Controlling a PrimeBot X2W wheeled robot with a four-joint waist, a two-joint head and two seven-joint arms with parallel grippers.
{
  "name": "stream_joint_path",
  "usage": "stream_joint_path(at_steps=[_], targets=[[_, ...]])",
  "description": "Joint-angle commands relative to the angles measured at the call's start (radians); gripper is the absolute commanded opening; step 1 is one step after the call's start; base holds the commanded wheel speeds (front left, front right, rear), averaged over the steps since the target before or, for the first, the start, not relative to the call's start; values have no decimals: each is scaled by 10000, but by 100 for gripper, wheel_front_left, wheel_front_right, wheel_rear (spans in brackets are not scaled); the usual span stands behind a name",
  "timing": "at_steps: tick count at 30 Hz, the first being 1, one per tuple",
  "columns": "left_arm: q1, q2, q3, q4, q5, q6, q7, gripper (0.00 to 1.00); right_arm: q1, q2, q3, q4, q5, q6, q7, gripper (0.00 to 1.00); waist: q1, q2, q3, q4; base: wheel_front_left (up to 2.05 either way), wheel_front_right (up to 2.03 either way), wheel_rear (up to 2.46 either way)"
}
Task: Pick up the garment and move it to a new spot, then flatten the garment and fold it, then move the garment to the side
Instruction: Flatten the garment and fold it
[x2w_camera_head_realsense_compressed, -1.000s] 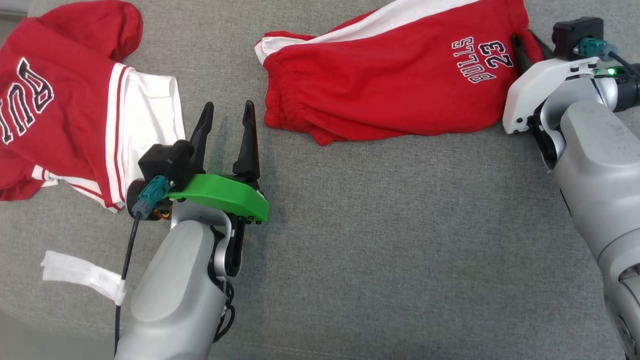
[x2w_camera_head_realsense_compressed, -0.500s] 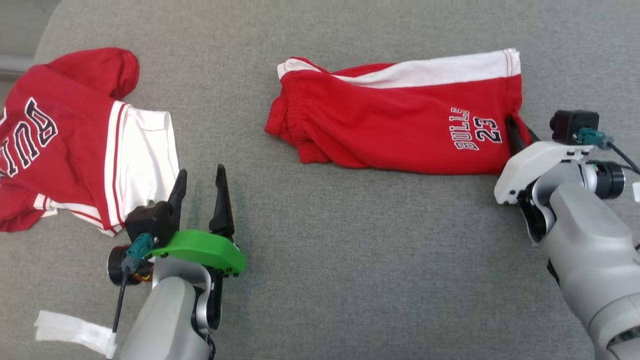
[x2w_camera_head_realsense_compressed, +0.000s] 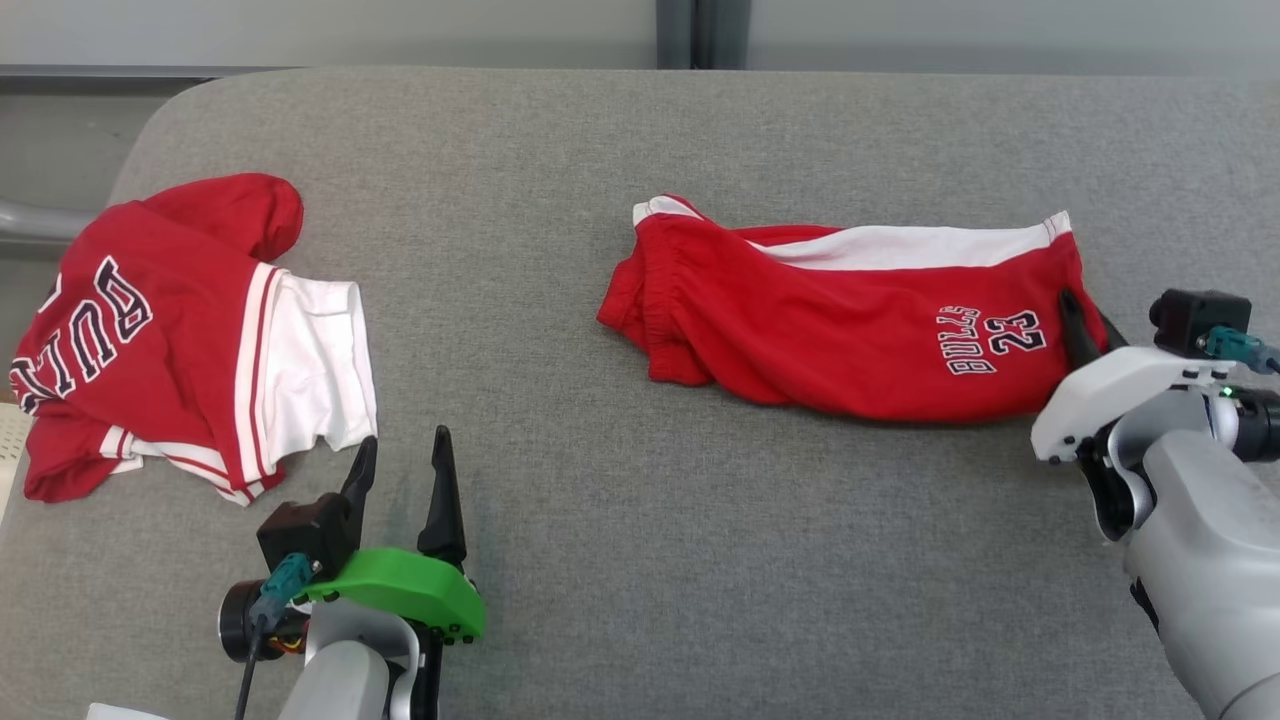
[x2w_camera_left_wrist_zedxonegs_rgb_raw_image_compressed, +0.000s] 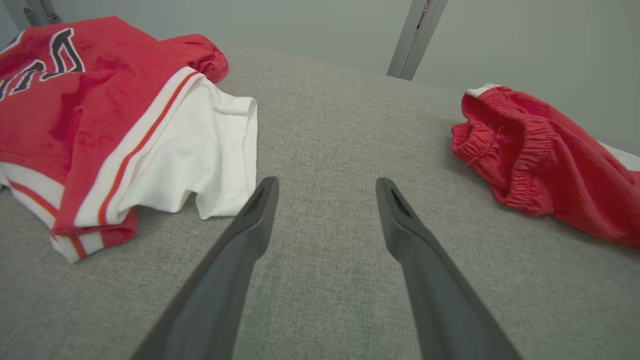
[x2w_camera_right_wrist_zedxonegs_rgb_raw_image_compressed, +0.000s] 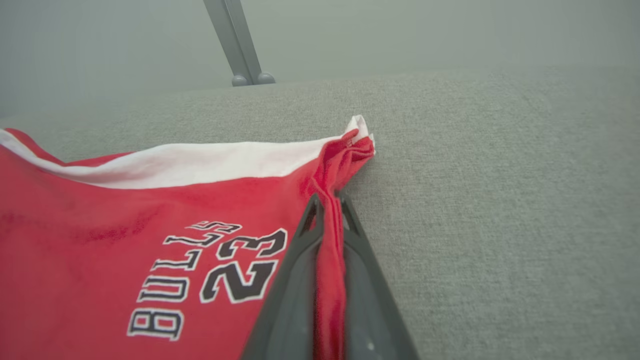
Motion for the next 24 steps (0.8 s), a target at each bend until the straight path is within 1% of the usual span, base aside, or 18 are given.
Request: stream_joint_path(at_steps=[1, 3, 6, 10, 12, 16, 19, 21, 24], targets=[[184, 53, -5, -16, -21, -14, -4, 100, -87, 12, -40, -323, -230, -15, 0, 0, 0, 0, -34, 110, 0, 0, 0], [216, 53, -35, -8, -37, -7, -4, 100, -144, 179, -51, -821, -369, -15, -2, 0, 0, 0, -63, 189, 0, 0, 0], [265, 51, -76, 19, -78, -25, -4, 100, -172, 497, 225, -1691, -581, -11, 0, 0, 0, 0, -135, 347, 0, 0, 0], [316, 53, -183, 49, -159, -56, -4, 100, -120, 974, 954, -2510, -481, -11, -1, 0, 0, 0, -215, 622, 0, 0, 0], [351, 51, -261, 75, -195, -58, -4, 100, -175, 1210, 1375, -2673, -357, -13, -1, 0, 0, 0, -245, 790, 0, 0, 0], [322, 51, -376, 103, -173, -63, -4, 100, -445, 1565, 2128, -2485, -284, -13, -3, 0, 0, 0, -227, 1238, 0, 0, 0], [271, 53, -485, 116, -214, -33, -4, 100, -647, 1807, 2497, -2193, -247, -11, -1, 0, 0, 0, -198, 1589, 0, 0, 0], [270, 53, -532, 129, -240, -6, -4, 100, -762, 1945, 2597, -1925, -253, -11, -1, 0, 0, 0, -172, 1803, 0, 0, 0], [239, 50, -599, 180, -253, -9, -4, 100, -888, 2089, 2437, -1225, -491, -13, -1, 0, 0, 0, -133, 2025, 0, 0, 0]])
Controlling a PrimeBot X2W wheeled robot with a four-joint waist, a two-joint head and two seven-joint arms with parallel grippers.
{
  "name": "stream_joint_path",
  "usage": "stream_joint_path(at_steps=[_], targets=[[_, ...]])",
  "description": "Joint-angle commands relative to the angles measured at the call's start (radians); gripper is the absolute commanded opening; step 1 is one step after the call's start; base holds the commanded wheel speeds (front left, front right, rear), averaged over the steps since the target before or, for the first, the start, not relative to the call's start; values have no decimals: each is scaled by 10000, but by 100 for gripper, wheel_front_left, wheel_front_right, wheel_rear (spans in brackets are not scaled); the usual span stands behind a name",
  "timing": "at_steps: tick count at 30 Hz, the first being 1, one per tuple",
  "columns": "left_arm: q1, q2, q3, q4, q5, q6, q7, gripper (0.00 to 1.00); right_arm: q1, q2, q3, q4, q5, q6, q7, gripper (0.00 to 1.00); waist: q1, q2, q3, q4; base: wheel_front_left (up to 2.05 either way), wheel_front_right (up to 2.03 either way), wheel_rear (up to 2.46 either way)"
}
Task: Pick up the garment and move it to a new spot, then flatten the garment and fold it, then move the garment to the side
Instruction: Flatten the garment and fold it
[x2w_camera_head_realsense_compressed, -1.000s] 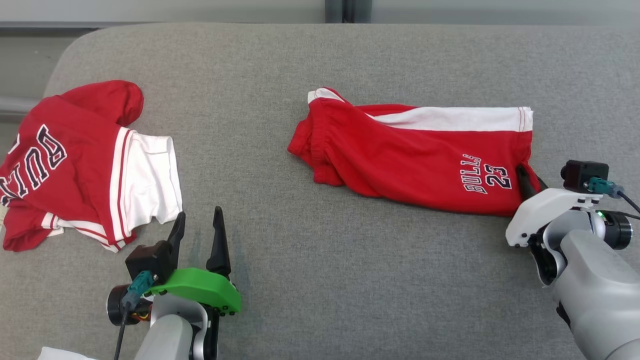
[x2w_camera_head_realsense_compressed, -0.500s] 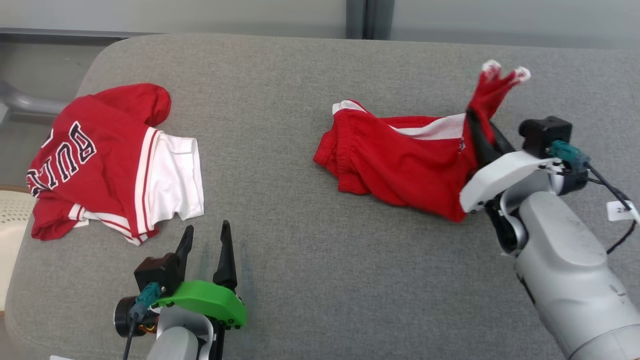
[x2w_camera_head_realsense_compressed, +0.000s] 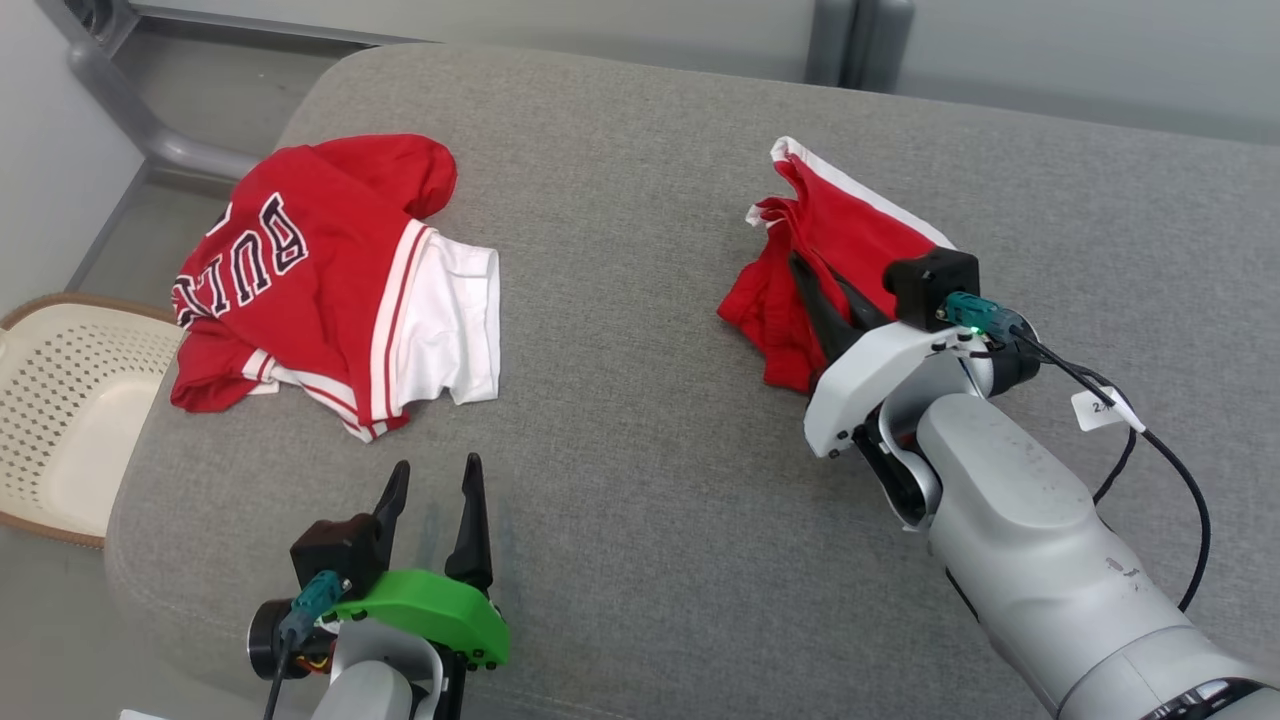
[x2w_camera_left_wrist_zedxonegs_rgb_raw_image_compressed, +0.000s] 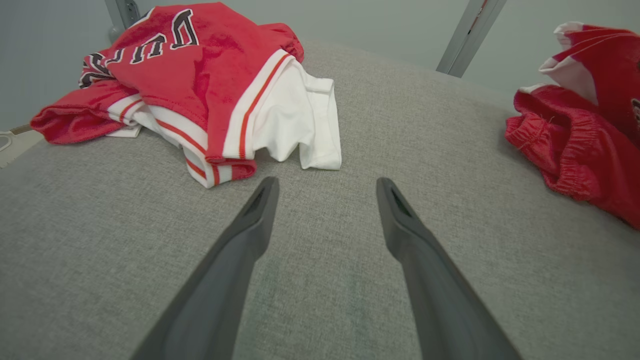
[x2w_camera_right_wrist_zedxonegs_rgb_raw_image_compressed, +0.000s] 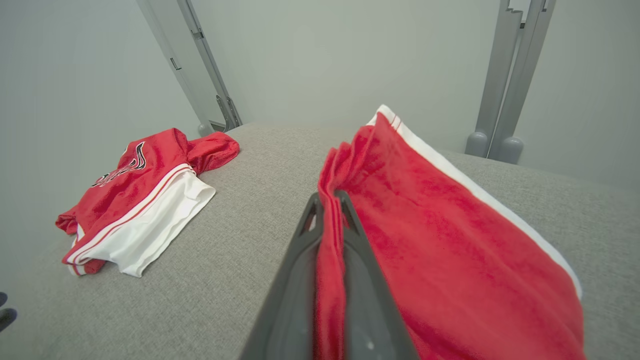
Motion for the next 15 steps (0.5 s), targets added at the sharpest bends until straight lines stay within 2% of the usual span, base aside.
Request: stream_joint_path(at_steps=[1, 2, 3, 9, 15], targets=[[17, 44, -14, 8, 16, 26, -4, 100, -105, 13, -109, 242, -115, -11, -3, 49, 0, 0, 60, 300, 0, 0, 0], [7, 44, -21, 10, 24, 36, -4, 100, -165, 46, -192, 281, -159, -11, -3, 89, 0, 0, 69, 319, 0, 0, 0], [-11, 43, -24, 6, 20, 57, -4, 100, -167, 85, -236, 306, -224, -10, -3, 100, 0, 0, 77, 324, 0, 0, 0], [-126, 43, 195, -105, 142, 142, -4, 100, 336, 105, -715, -507, -343, -11, -2, 100, 0, 0, 54, -98, 0, 0, 0], [-239, 44, 393, -276, 519, 119, -4, 100, 1340, -14, -2885, -1610, -1516, -10, -5, 100, 0, 0, -51, -925, 0, 0, 0]])
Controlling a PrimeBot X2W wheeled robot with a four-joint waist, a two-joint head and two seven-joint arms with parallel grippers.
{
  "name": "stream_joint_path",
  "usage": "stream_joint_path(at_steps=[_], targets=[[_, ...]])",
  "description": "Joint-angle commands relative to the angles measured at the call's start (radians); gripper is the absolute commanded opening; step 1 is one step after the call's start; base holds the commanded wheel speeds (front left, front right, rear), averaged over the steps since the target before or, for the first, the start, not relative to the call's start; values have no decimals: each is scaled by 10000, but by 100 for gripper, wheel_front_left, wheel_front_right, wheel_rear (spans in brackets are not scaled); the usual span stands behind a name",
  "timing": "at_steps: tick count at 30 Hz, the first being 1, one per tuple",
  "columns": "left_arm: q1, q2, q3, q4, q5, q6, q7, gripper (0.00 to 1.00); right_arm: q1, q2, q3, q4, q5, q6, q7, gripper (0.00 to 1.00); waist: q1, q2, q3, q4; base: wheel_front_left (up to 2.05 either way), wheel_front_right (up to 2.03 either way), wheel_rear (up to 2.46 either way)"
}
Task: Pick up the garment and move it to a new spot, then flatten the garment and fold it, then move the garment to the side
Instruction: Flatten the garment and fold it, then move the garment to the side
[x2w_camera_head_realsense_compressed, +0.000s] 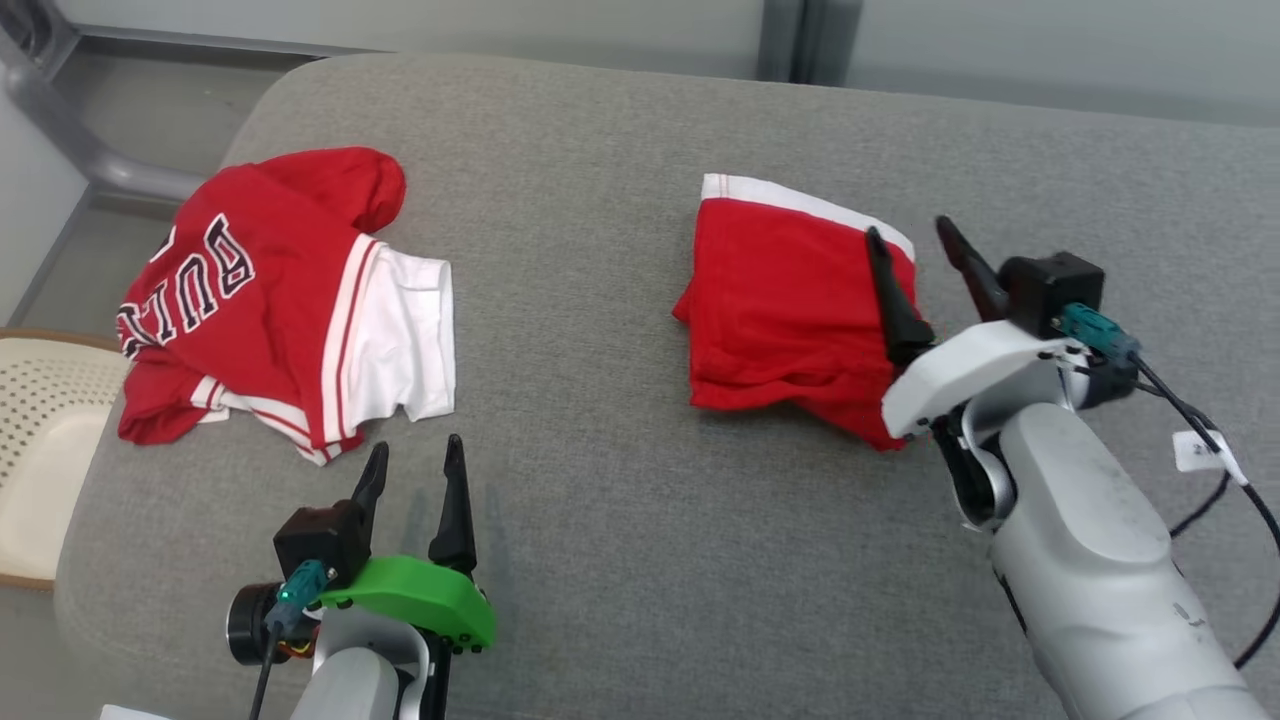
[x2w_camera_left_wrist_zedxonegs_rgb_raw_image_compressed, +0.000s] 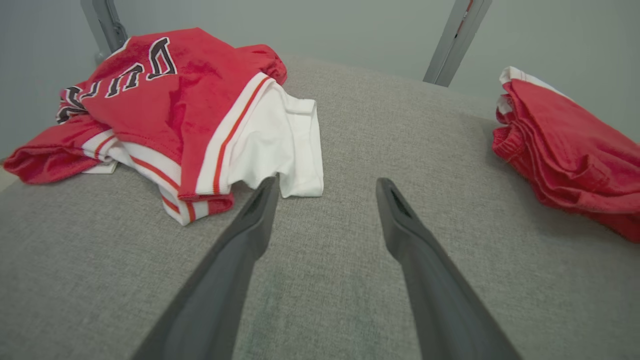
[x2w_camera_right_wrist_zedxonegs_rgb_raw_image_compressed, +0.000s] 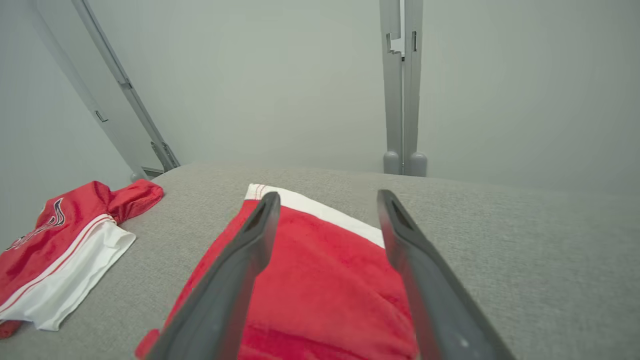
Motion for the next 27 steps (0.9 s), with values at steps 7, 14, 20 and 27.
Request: stream_joint_path(at_steps=[7, 14, 20, 27], targets=[[-48, 46, 262, -107, 451, -70, -4, 100, 1529, 43, -1649, -806, -978, -6, -2, 100, 0, 0, -249, -1195, 0, 0, 0], [347, 47, 554, -154, 927, -115, -4, 100, 2587, 121, -2099, -1287, -1357, -5, -3, 100, 0, 0, -571, -1794, 0, 0, 0], [781, 46, 769, -197, 1201, -164, -4, 100, 3353, 158, -1824, -1396, -1067, -5, -2, 100, 0, 0, -997, -2126, 0, 0, 0], [1229, 47, 930, -283, 1289, -147, -4, 100, 3747, 157, -1362, -1401, -555, -5, -2, 100, 0, 0, -1188, -2277, 0, 0, 0]])
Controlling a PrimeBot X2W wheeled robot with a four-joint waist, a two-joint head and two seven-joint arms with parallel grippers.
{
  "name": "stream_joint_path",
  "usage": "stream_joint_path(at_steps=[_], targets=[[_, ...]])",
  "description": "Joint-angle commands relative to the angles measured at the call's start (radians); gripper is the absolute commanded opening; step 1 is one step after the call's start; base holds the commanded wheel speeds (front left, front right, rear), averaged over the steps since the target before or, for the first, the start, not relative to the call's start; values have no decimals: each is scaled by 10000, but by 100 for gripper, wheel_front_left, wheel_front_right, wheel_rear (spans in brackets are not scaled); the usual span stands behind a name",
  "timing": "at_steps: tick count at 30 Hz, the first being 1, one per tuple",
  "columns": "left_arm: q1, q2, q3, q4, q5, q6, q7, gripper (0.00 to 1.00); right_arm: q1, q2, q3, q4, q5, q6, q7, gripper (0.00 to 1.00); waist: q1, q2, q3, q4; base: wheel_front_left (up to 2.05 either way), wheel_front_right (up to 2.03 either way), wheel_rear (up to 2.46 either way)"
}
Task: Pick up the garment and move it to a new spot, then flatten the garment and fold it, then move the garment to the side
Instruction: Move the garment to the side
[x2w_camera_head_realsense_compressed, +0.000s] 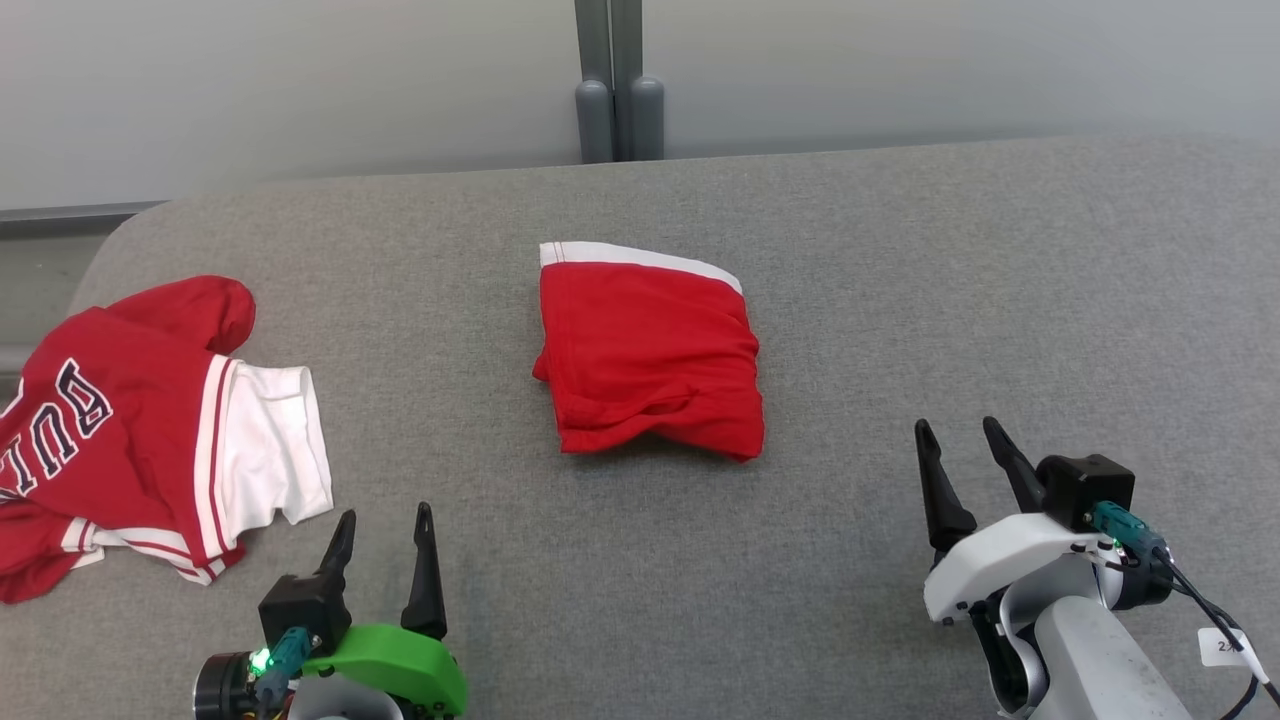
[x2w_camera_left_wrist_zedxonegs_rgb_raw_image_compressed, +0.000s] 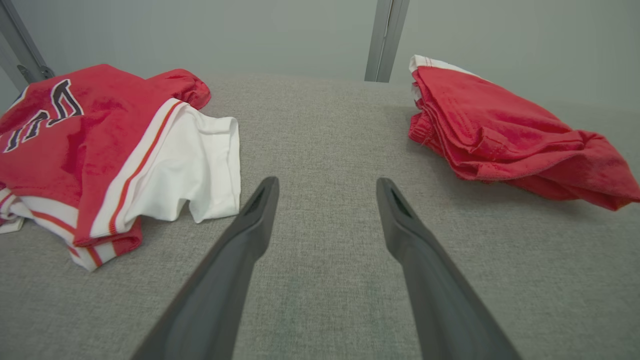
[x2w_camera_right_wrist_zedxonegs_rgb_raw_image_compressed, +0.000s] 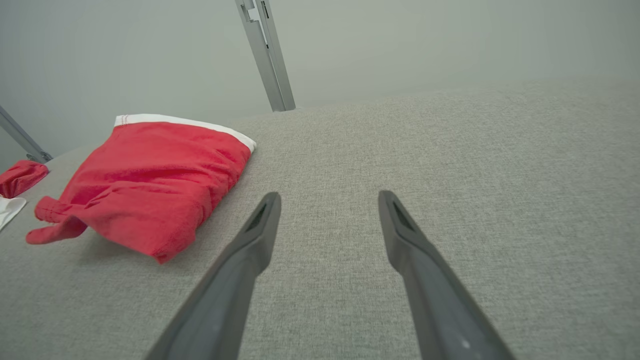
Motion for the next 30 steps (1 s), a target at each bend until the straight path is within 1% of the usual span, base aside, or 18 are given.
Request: stream_joint_path(at_steps=[1, 5, 9, 15, 18, 19, 21, 22, 25, 30], targets=[[96, 50, 38, -60, 44, -15, -4, 100, 98, -9, 33, -45, 43, -1, -2, 100, 0, -1, -16, -48, 0, 0, 0], [-31, 50, -61, -86, 39, -43, -4, 100, -48, -6, 48, -67, 22, -1, -2, 100, 0, -1, 157, 75, 0, 0, 0], [-277, 51, -272, -134, -27, -31, -4, 100, -563, -5, 291, 12, 104, -1, -2, 100, 0, -1, 537, 366, 0, 0, 0], [-639, 51, -640, -154, -183, -56, -4, 100, -1775, -8, 820, 549, 390, -1, -2, 100, 0, -1, 1205, 1020, 0, 0, 0], [-822, 47, -849, -200, -338, -82, -4, 100, -2502, -17, 993, 1208, 581, -1, -2, 100, 0, -1, 1495, 1433, 0, 0, 0], [-857, 47, -926, -205, -408, -66, -4, 100, -2662, -12, 1021, 1422, 787, -1, -2, 100, 0, -1, 1566, 1559, 0, 0, 0], [-928, 50, -1096, -234, -398, -41, -4, 100, -3081, -12, 1050, 1875, 741, -1, -2, 100, 0, -1, 1731, 1834, 0, 0, 0], [-961, 50, -1174, -249, -441, -13, -4, 100, -3249, -15, 1067, 2200, 893, -1, -2, 100, 0, -1, 1798, 1970, 0, 0, 0], [-1047, 47, -1348, -279, -460, 36, -4, 100, -3680, -23, 941, 3007, 1048, -2, -2, 100, 0, -1, 1966, 2294, 0, 0, 0], [-1146, 48, -1509, -395, -613, 131, -4, 100, -4182, -34, 611, 4393, 851, -1, -2, 100, 0, -1, 2168, 2720, 0, 0, 0]])
